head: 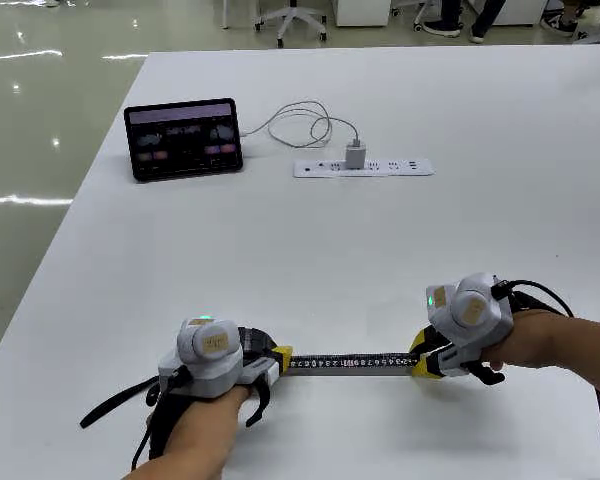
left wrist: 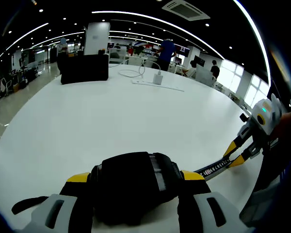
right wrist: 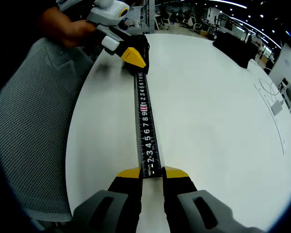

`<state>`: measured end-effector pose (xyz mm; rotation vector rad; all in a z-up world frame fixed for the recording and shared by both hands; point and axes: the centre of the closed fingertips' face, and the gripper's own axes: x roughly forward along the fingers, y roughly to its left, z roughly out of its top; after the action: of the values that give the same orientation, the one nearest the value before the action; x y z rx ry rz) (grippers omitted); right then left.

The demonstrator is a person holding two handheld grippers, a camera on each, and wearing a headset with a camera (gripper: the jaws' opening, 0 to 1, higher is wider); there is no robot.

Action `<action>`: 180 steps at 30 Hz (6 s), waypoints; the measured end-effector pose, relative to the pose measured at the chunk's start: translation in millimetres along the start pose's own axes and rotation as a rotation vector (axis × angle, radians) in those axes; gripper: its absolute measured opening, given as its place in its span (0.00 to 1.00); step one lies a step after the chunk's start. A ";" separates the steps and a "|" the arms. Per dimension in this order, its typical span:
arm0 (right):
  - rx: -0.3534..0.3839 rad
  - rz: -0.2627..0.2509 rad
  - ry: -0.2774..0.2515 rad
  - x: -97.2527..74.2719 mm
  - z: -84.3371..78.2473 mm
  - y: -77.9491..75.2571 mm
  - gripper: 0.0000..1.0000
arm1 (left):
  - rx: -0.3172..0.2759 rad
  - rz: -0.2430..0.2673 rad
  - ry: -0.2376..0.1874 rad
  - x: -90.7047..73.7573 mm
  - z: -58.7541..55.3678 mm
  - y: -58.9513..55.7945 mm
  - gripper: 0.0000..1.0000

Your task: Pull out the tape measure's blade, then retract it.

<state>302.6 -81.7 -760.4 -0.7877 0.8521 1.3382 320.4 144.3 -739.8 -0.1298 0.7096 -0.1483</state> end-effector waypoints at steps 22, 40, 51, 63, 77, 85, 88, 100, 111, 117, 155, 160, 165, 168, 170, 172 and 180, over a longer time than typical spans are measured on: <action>0.008 0.000 -0.021 4.7 9.8 -0.3 0.12 | 0.000 -0.002 0.000 -0.2 0.0 -0.2 0.67; 0.008 0.002 -0.035 8.5 17.0 0.9 0.12 | 0.000 -0.003 -0.001 0.0 0.0 -0.4 0.67; 0.008 0.001 -0.042 11.3 20.1 1.0 0.12 | 0.000 -0.004 -0.002 -0.2 0.0 -0.3 0.67; 0.005 0.003 -0.053 14.0 24.8 1.2 0.12 | -0.001 -0.004 0.000 0.0 0.0 0.2 0.67; 0.005 0.004 -0.060 18.1 33.2 2.5 0.12 | -0.006 -0.009 0.004 -0.2 0.0 -0.1 0.67; 0.002 0.008 -0.064 20.4 37.4 2.3 0.12 | -0.005 -0.011 0.006 -0.4 -0.4 -0.4 0.66; -0.001 0.008 -0.064 21.4 38.9 2.3 0.12 | -0.005 -0.011 0.006 -0.5 -0.4 -0.4 0.66; 0.010 0.004 -0.069 24.6 44.7 2.9 0.12 | -0.011 -0.015 0.013 -0.8 -0.9 -0.6 0.66; 0.019 0.006 -0.069 28.6 50.8 3.9 0.12 | -0.011 -0.017 0.014 -0.7 -1.1 -0.3 0.66; 0.015 0.012 -0.077 32.9 59.5 7.0 0.12 | -0.013 -0.019 0.015 -0.8 -1.1 -0.5 0.66; 0.021 0.018 -0.136 52.4 96.4 13.1 0.11 | -0.017 -0.028 0.016 -1.2 -0.9 0.2 0.66; 0.030 0.021 -0.145 54.1 101.0 13.7 0.11 | -0.022 -0.035 0.018 -2.0 -1.3 -0.3 0.65; 0.021 0.022 -0.146 56.7 105.6 14.8 0.11 | -0.021 -0.033 0.018 -1.6 -1.0 -0.2 0.65; 0.020 0.024 -0.153 58.7 110.9 14.3 0.11 | -0.023 -0.035 0.018 -1.5 -0.9 -0.3 0.65; 0.016 0.029 -0.158 60.4 115.4 14.2 0.11 | -0.028 -0.037 0.018 -1.5 -0.6 -0.3 0.65; 0.011 0.033 -0.164 63.0 120.6 15.8 0.11 | -0.030 -0.038 0.020 -1.6 -0.9 -0.5 0.65; 0.005 0.043 -0.184 68.0 130.7 18.6 0.11 | -0.038 -0.037 0.018 -0.4 -0.3 -0.4 0.65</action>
<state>295.6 66.7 -756.4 -0.6345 0.7300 1.4221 319.8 143.9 -739.7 -0.1784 0.7286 -0.1718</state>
